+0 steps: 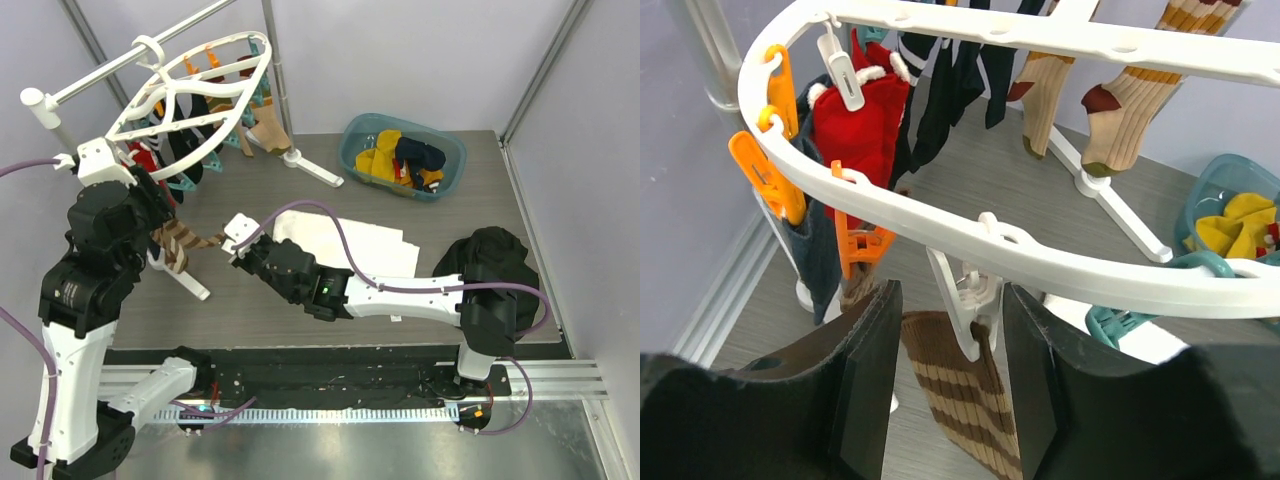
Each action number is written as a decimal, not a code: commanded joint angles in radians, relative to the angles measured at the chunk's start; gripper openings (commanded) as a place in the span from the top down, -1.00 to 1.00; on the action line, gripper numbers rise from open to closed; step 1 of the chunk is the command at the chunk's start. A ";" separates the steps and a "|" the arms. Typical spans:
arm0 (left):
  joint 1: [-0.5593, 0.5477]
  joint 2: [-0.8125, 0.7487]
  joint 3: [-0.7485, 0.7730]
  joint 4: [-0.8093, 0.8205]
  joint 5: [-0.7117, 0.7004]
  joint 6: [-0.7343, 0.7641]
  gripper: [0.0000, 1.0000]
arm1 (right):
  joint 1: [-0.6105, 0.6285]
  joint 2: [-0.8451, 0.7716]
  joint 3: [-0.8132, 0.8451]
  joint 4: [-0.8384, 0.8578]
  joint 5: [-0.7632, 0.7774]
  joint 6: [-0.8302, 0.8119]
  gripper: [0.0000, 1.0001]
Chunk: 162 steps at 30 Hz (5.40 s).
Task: Remove the socks clipped to the hanger
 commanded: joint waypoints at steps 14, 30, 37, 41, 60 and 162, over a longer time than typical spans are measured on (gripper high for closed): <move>0.003 0.019 -0.034 0.138 -0.055 0.085 0.10 | 0.020 0.024 0.055 0.047 0.006 -0.008 0.98; 0.003 -0.014 -0.088 0.199 0.063 0.086 1.00 | 0.020 0.003 0.005 0.060 0.037 0.024 0.98; 0.003 -0.060 -0.120 0.221 0.163 0.077 0.54 | -0.033 -0.058 -0.049 0.031 0.098 0.070 0.98; 0.003 -0.125 -0.198 0.279 0.177 0.074 -0.23 | -0.136 -0.132 -0.109 0.022 0.088 0.192 0.98; 0.004 -0.387 -0.592 0.313 0.127 0.082 -0.68 | -0.849 -0.119 -0.055 -0.050 -0.139 0.392 0.92; 0.036 -0.235 -0.495 0.291 0.459 -0.151 1.00 | -0.131 0.089 0.083 0.177 -0.335 0.233 -0.26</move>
